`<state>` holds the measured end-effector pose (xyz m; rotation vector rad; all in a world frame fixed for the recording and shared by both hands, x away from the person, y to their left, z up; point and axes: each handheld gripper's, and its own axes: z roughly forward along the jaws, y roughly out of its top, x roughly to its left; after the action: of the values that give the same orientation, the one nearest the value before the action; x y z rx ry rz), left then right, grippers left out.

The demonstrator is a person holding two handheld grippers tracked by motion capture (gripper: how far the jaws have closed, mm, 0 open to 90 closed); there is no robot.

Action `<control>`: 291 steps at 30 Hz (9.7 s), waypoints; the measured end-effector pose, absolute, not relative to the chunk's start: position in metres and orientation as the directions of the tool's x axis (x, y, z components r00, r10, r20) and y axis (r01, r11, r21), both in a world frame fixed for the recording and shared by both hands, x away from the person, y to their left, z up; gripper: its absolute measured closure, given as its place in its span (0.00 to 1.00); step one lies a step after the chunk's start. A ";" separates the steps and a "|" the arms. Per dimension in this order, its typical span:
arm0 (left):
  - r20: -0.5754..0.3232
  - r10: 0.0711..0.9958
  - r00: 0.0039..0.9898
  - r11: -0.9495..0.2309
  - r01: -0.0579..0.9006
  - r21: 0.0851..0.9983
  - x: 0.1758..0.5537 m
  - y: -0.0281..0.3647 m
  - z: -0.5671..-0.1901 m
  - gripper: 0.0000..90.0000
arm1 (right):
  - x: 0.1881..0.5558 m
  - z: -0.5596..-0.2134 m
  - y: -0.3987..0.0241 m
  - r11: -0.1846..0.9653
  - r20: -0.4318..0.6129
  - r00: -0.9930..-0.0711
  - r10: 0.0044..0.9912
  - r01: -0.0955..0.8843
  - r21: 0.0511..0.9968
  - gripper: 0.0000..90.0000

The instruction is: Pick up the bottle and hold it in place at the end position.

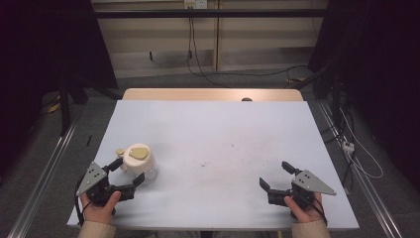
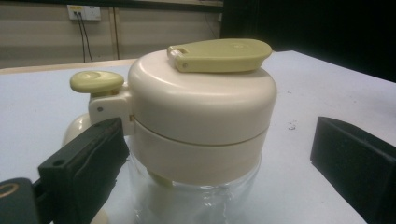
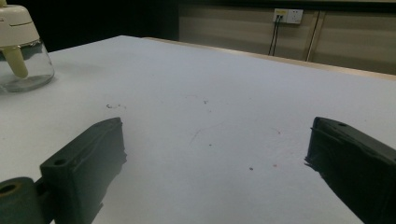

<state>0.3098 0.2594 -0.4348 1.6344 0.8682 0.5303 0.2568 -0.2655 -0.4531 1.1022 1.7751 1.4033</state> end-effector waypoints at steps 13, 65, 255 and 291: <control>-0.100 0.781 0.616 -0.076 0.254 0.964 0.311 0.255 -0.434 0.01 | 0.255 -0.453 -0.266 0.100 0.019 -0.463 0.886 0.231 0.968 0.04; -0.029 0.916 0.400 -0.112 0.324 0.939 0.339 0.211 -0.451 0.04 | 0.258 -0.453 -0.261 0.123 0.000 -0.477 0.879 0.227 0.966 0.06; -0.112 0.744 0.659 -0.128 0.305 0.944 0.443 0.047 -0.435 0.06 | 0.257 -0.451 -0.266 0.101 0.008 -0.478 0.878 0.202 0.974 0.06; -0.111 0.752 0.650 -0.132 0.313 0.940 0.453 0.034 -0.441 0.06 | 0.257 -0.451 -0.266 0.098 0.011 -0.482 0.876 0.202 0.974 0.06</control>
<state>0.4531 0.0344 -0.4413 1.7189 0.8703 0.4751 0.2574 -0.2659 -0.4511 1.0581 1.7715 1.4200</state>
